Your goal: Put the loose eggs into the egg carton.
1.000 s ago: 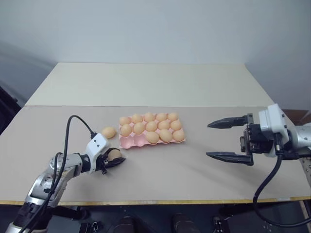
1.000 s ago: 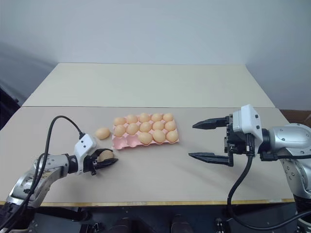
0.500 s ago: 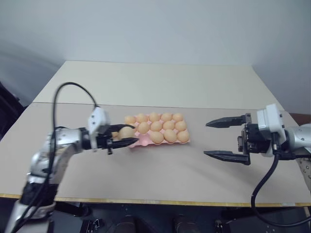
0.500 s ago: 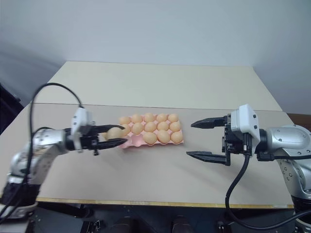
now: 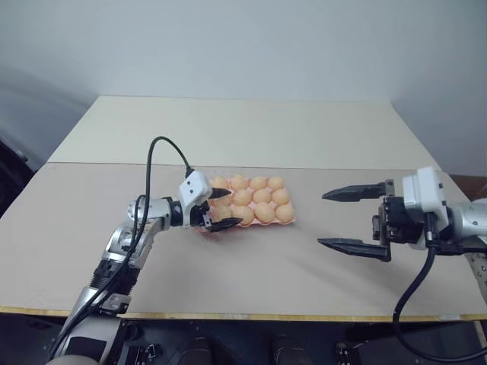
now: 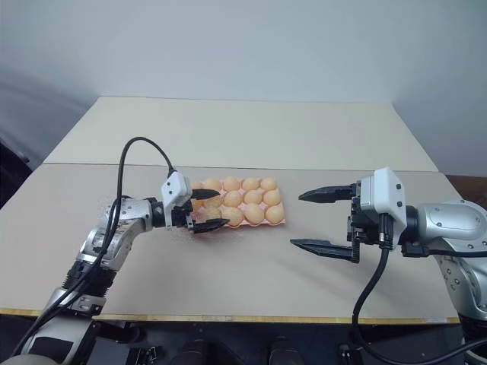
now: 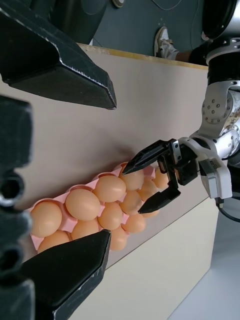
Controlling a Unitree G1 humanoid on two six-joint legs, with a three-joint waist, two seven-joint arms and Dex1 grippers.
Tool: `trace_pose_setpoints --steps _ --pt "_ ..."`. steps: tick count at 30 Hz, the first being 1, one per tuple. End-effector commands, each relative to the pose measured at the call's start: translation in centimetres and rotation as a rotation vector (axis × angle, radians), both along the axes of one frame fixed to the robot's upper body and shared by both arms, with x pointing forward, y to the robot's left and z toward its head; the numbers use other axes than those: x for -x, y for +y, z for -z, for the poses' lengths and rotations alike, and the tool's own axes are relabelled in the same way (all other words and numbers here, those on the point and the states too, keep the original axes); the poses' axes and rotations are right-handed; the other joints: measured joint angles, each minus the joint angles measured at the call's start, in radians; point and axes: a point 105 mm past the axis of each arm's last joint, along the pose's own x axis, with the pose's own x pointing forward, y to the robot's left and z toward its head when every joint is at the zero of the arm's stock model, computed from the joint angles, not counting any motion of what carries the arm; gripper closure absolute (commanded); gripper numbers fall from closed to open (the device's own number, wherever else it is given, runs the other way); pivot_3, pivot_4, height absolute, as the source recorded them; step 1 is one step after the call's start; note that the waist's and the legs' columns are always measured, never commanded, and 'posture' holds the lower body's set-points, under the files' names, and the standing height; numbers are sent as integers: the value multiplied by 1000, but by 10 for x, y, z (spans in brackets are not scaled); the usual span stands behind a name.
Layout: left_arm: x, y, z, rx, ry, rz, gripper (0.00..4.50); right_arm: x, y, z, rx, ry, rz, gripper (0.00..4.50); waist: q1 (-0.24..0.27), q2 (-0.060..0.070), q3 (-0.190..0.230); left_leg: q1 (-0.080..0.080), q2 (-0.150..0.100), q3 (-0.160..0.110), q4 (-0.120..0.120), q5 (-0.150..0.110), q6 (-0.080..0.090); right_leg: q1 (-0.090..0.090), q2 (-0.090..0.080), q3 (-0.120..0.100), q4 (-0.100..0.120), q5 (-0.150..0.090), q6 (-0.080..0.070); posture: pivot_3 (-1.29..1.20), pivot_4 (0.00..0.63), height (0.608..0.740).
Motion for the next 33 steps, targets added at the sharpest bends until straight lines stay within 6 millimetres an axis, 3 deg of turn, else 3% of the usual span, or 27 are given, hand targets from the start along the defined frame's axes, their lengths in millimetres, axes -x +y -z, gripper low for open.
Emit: trace_pose_setpoints --steps 1,5,9,15,19,24,33 --pt "1 8 -30 24 -107 -11 34 3 1 -10 -17 -50 -6 0 -1 0 0 0 0 0 0 0 0 0 0 0 0 0 0 0 150 740" --pt "11 29 -43 21 -127 -18 34 2 3 -10 -20 -49 -16 0 -6 0 0 0 0 0 0 0 0 0 0 0 0 0 0 0 150 740" --pt "30 73 -62 -3 -150 -56 34 0 2 -9 -25 -40 -19 0 -16 0 0 0 1 0 0 0 0 -1 0 0 0 0 0 0 150 740" --pt "71 132 -80 -56 -118 -94 34 -5 -1 -6 -27 -23 -12 0 -25 0 0 1 1 0 0 0 0 0 0 -1 0 0 0 0 150 740" --pt "101 156 -78 -86 -43 -116 34 -6 -4 -4 -32 -12 -3 0 -27 0 0 1 1 0 0 0 0 -1 0 -1 0 0 0 0 150 740" --pt "116 169 -68 -96 -1 -190 34 -6 -7 -2 -21 -5 0 0 -21 0 0 1 2 1 0 0 0 0 0 -1 0 -1 0 0 150 740" --pt "117 162 -63 -72 15 -203 34 -7 -8 -3 -18 -3 -1 0 -24 0 0 1 2 1 0 0 0 -1 0 -1 0 -1 0 0 150 740"
